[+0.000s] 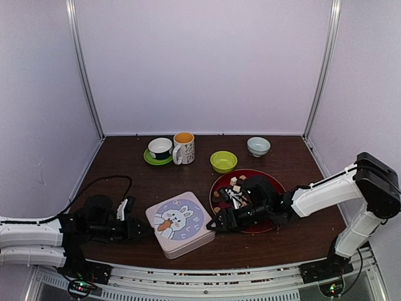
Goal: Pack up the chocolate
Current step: Press the box lid onto the packing box.
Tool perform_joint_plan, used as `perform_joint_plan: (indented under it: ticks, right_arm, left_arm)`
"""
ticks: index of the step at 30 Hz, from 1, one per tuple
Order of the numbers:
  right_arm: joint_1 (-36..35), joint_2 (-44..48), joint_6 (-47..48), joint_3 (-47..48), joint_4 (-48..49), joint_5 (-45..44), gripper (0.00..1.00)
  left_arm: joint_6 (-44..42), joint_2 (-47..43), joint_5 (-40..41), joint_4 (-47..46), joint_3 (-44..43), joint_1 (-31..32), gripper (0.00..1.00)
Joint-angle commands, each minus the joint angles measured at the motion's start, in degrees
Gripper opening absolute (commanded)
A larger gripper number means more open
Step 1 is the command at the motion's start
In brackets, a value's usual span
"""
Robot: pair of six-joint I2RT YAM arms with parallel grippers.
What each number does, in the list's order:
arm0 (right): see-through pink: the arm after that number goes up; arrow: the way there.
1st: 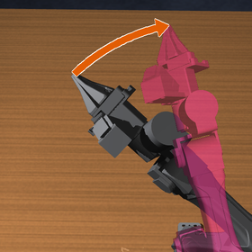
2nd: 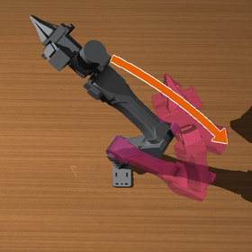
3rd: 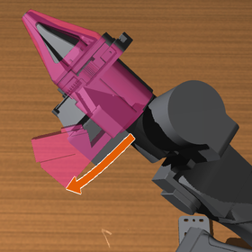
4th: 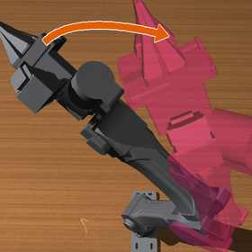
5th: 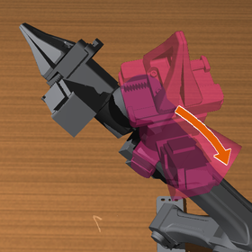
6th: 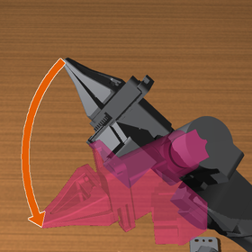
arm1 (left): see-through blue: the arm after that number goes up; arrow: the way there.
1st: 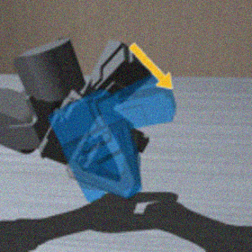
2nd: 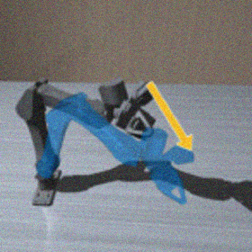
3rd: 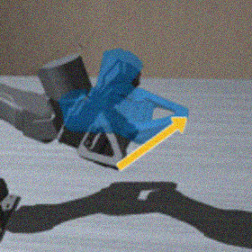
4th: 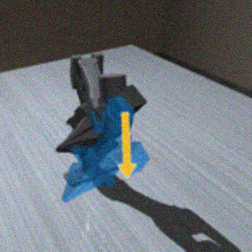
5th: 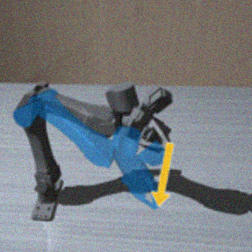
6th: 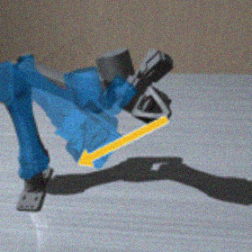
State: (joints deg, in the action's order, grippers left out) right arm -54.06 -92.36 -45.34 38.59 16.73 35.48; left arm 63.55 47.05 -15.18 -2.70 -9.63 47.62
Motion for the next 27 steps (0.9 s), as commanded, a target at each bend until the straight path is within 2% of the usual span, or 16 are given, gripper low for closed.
perform_joint_plan:
  ticks: [1, 5, 7, 11, 20, 27]
  right_arm:
    - [-0.17, -1.28, -1.21, -1.0, 2.95, -0.77, 0.65]
    - [-0.14, -1.96, -1.91, -0.98, 3.38, -0.75, 0.59]
    - [-0.13, -2.27, -2.38, -1.0, 2.49, -1.12, 0.56]
    - [-0.09, -1.24, -3.03, -2.33, 1.78, -2.38, 0.55]
    - [-0.12, -2.41, -8.97, -3.49, 4.49, -2.52, 0.46]
    - [-0.11, -3.87, -13.93, -6.25, 9.92, -2.3, 0.36]
  left_arm:
    - [1.27, -0.61, 0.67, -4.17, 1.01, -0.51, 0.34]
    - [1.97, 2.58, -0.15, -10.12, 1.36, -0.75, 0.34]
    - [1.72, 5.1, -1.13, -12.04, 0.67, -0.75, 0.31]
    - [1.87, 9.07, -2.26, -15.49, 0.21, -0.73, 0.28]
    - [-0.58, 12.65, -2.31, -11.55, -2.42, -0.77, 0.21]
    - [-1.71, 16.33, -3.23, -11.69, -3.78, -0.77, 0.2]
